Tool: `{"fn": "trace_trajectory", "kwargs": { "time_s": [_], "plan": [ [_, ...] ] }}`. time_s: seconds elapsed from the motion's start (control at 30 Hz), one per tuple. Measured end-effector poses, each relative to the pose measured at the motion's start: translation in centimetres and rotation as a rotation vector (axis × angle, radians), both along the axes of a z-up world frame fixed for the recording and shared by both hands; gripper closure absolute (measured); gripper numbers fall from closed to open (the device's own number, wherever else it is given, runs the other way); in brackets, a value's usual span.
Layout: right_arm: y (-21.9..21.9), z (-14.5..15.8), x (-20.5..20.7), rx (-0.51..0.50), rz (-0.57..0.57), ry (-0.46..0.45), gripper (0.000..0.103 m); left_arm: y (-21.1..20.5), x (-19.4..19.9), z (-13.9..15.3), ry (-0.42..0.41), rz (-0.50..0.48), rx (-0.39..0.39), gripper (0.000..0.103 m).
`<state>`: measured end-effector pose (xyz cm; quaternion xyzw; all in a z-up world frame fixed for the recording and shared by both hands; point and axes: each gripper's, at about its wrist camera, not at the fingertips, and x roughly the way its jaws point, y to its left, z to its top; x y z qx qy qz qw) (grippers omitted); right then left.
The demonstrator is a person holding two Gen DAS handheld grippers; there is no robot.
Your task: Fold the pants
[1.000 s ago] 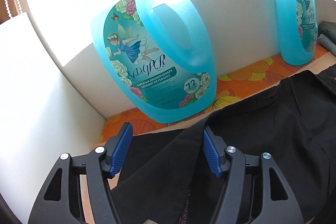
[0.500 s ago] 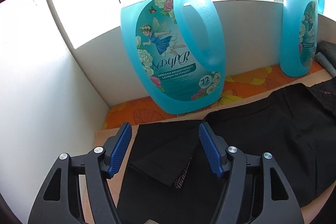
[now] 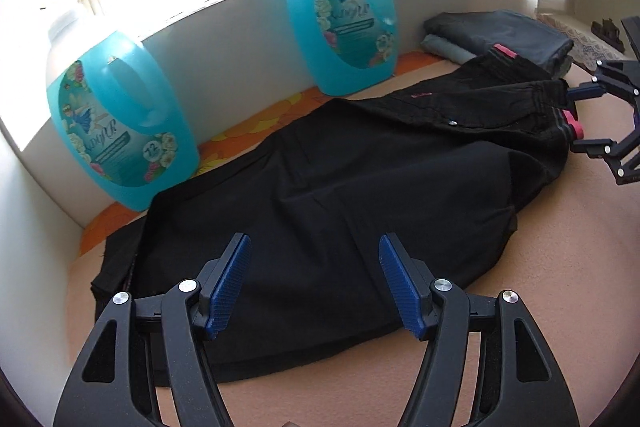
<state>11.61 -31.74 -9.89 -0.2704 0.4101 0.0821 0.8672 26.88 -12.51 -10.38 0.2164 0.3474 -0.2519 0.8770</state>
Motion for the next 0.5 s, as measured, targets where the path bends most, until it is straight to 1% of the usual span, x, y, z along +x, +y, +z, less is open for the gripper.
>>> {"fn": "trace_trajectory", "kwargs": {
  "time_s": [0.07,0.13,0.2,0.3,0.37,0.5],
  "plan": [
    [0.1,0.2,0.1,0.018,0.013,0.020,0.074,-1.6,-0.6,-0.8,0.026,-0.041,0.005,0.037],
    [0.2,0.4,0.1,0.019,0.016,0.021,0.088,-2.6,-0.6,-1.4,0.045,-0.060,0.013,0.037],
    [0.2,1.0,0.3,0.021,0.018,0.005,0.090,-3.1,-0.5,-1.9,0.047,-0.063,0.026,0.037],
    [-0.4,2.4,1.4,0.027,-0.008,-0.034,0.092,-3.1,0.2,-2.3,0.076,-0.052,0.012,0.037],
    [-1.4,3.6,3.0,0.034,-0.055,-0.076,0.092,-2.9,0.4,-2.4,0.085,-0.045,0.003,0.037],
    [-3.5,5.5,7.3,0.043,-0.153,-0.140,0.093,-2.9,0.1,-2.6,0.073,-0.048,0.017,0.037]
  ]
}}
